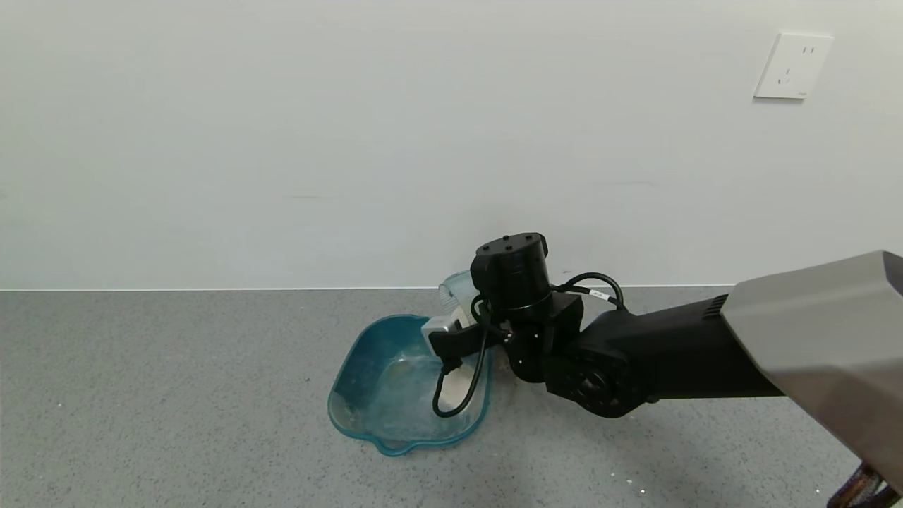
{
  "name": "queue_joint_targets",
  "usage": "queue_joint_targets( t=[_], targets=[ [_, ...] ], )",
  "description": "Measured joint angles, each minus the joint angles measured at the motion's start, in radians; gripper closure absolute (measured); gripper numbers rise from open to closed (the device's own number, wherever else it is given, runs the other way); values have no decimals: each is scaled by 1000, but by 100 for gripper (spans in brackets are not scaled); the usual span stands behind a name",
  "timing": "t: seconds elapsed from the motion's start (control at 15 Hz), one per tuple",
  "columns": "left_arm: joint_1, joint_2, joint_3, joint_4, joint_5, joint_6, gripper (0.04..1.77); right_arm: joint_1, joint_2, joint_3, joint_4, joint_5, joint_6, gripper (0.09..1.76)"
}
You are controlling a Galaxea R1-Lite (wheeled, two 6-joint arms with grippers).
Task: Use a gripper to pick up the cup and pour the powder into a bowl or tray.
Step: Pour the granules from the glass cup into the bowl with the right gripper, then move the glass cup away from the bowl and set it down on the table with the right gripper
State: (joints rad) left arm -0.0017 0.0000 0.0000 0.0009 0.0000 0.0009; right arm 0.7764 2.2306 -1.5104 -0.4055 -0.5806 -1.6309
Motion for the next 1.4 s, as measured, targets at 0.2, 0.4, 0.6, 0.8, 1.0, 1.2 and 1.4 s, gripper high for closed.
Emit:
queue_joint_targets(
  t=[0.2,0.4,0.6,0.8,1.0,1.2,1.4],
  targets=[
    [0,0,0,0,0,0,5,9,-17,43,0,0,131,50],
    [1,0,0,0,0,0,5,16,-42,87,1,0,292,50],
    [1,0,0,1,0,-1,5,31,-70,125,1,0,437,50],
    [2,0,0,0,0,-1,5,37,-100,134,-9,-2,550,50],
    [2,0,0,0,0,-1,5,30,-139,140,-9,-7,668,50],
    [2,0,0,0,0,-1,5,10,-176,172,-7,-10,810,50],
    [2,0,0,0,0,-1,5,-6,-224,197,21,-11,986,50]
  ],
)
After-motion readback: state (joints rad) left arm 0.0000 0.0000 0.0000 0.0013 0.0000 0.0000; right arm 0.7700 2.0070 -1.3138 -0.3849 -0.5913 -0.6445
